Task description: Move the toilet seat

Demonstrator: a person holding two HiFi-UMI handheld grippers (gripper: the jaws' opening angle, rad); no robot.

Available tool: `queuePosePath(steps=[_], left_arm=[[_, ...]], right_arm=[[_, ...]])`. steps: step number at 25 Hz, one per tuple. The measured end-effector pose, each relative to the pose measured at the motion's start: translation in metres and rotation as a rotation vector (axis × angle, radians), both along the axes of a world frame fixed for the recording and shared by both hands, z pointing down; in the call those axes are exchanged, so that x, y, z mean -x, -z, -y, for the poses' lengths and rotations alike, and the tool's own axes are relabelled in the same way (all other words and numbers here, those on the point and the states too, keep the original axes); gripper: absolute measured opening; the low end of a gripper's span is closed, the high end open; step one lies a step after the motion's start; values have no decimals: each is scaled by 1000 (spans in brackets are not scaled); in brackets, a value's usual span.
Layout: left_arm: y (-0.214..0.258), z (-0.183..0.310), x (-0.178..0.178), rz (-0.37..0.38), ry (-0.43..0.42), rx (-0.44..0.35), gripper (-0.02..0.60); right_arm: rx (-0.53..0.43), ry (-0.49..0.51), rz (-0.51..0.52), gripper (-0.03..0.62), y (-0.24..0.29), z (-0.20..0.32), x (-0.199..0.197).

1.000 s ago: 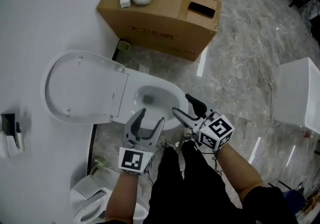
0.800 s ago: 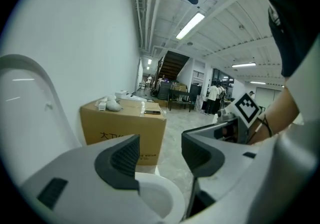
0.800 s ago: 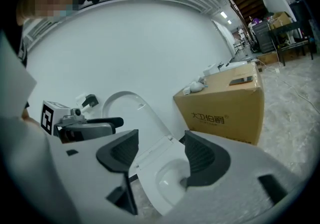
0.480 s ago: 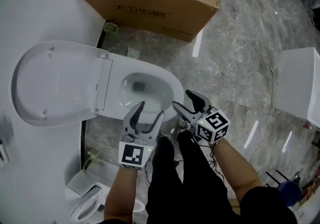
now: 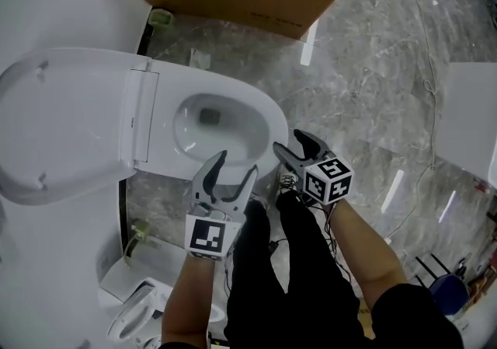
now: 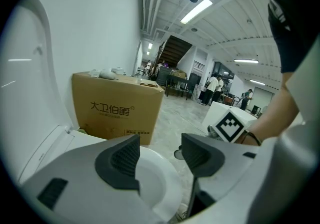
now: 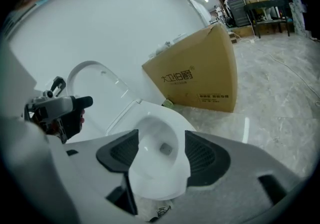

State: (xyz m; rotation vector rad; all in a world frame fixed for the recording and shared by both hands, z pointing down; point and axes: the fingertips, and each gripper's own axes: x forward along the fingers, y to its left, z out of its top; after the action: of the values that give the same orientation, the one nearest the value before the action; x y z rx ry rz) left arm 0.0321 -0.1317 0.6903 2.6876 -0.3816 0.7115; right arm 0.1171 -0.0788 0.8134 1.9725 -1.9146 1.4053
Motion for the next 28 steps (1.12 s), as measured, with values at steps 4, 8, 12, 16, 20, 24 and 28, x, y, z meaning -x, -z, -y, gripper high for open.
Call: queuePosePath(steps=[4,8,12,16,20,24,28], left_arm=[[-27,-7,1,23,4,29,238],[-50,-10,2,10,4,19,238],[-67,-15,4,28,-5,42,238],[-79,-21,8,46,-3,75,238],[-91,-25,12,52,-12,88,238],[-101,-28,21,56,-14,98,238],[-107,-31,23,28,-12,95,238]], right_arm=[[64,25,5,296,-42,-11,7],[100,9,10,298,-72,-17,7],[118,-11,15,298,-93,-17,8],[144,-23,25,298,-111,-16,12],[166,-45,9,292,-124,-16,16],[188,-59,-18,253,-127,-17,16],[204,-50,-9,258,-126,-17,18]])
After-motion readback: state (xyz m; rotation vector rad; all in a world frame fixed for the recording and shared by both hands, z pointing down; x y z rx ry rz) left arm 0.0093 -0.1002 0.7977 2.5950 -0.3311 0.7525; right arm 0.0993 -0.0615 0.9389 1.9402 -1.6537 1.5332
